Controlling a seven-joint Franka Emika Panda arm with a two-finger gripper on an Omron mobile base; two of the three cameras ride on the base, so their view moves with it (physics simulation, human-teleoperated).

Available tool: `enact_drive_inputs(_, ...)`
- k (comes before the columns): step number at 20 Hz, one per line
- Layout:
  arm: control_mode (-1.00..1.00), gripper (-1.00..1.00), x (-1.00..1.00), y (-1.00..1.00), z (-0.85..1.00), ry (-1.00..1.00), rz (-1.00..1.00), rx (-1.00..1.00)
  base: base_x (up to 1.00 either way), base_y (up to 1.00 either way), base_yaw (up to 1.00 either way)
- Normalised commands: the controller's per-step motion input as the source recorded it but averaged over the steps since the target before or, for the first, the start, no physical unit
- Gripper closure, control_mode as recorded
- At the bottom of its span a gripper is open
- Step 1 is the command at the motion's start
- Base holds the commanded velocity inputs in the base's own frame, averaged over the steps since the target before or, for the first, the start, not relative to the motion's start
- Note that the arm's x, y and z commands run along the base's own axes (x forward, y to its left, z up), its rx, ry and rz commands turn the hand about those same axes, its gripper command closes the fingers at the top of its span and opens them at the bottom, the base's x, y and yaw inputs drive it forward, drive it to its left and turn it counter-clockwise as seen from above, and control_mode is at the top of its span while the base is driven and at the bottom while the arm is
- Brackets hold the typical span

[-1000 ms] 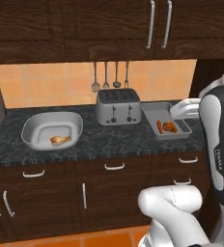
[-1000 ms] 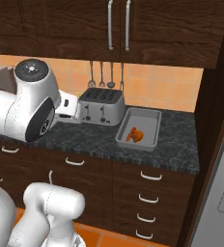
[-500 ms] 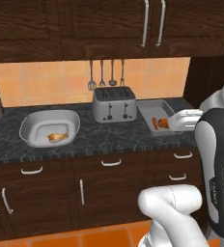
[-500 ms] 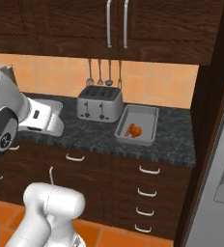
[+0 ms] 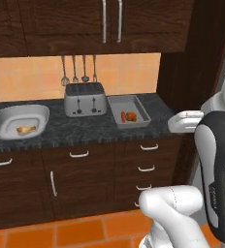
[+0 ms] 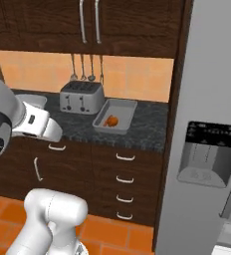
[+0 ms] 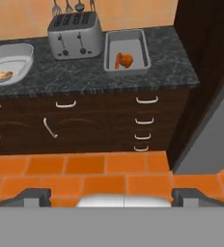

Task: Place one carrot and one chicken drumstick in each tupperware on the nearby counter, to pack two identical lunches.

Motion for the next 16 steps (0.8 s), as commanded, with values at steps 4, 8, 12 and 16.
enact_drive_inputs(4, 1.00, -1.00, 0.00, 0.00, 0.00, 0.00, 0.00, 0.00, 0.15, -1.00, 0.20)
enact_drive_inputs(8, 1.00, -1.00, 0.00, 0.00, 0.00, 0.00, 0.00, 0.00, 0.17, -1.00, 0.22)
enact_drive_inputs(12, 1.00, -1.00, 0.00, 0.00, 0.00, 0.00, 0.00, 0.00, 0.32, -1.00, 0.24)
enact_drive_inputs(16, 1.00, -1.00, 0.00, 0.00, 0.00, 0.00, 0.00, 0.00, 0.06, -1.00, 0.22)
